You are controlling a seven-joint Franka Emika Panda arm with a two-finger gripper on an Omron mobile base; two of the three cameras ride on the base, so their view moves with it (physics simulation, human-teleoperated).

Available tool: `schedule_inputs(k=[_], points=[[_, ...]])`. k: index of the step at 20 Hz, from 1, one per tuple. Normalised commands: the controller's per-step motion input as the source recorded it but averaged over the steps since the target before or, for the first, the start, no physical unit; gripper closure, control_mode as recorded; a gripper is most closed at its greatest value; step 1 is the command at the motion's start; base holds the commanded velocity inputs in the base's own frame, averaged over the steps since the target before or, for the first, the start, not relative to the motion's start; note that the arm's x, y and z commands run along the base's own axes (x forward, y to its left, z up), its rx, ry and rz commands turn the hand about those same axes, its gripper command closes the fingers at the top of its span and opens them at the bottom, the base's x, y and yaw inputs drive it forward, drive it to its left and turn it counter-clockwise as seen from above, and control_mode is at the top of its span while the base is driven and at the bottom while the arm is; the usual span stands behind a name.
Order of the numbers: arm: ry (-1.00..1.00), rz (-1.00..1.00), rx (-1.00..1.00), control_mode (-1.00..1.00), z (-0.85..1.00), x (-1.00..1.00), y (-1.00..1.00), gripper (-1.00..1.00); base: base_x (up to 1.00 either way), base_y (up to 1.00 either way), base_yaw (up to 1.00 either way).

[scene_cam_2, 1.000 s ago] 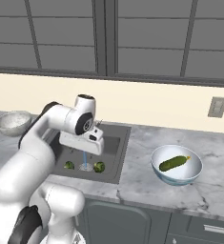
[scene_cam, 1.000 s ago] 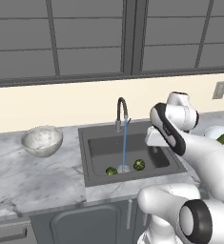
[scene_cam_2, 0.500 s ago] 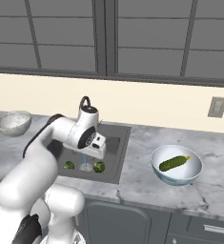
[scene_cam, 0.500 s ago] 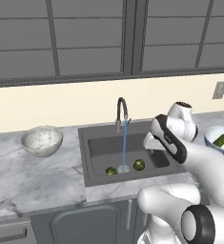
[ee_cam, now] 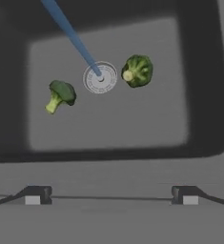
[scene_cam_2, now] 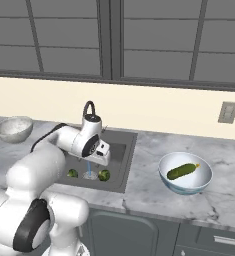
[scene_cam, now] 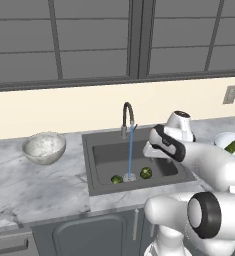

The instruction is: Pick the broccolis from the sink and place them in one bowl. Place the cucumber in the other bowl. Then turn off the sink faucet.

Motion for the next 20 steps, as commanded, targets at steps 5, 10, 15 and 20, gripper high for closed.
schedule_inputs(k=[5, 10, 15, 20], points=[[0.0, 0.0, 0.0, -1.0, -0.29, 0.37, 0.0, -1.0, 0.0, 0.0, 0.0], [0.0, 0.0, -0.01, -1.0, -0.39, 0.3, 0.0, -1.0, 0.0, 0.0, 0.0], [0.0, -0.02, -0.05, -1.0, -0.42, 0.14, 0.0, -1.0, 0.0, 0.0, 0.0], [0.0, -0.02, -0.01, -1.0, -0.3, 0.15, 0.0, -1.0, 0.0, 0.0, 0.0]])
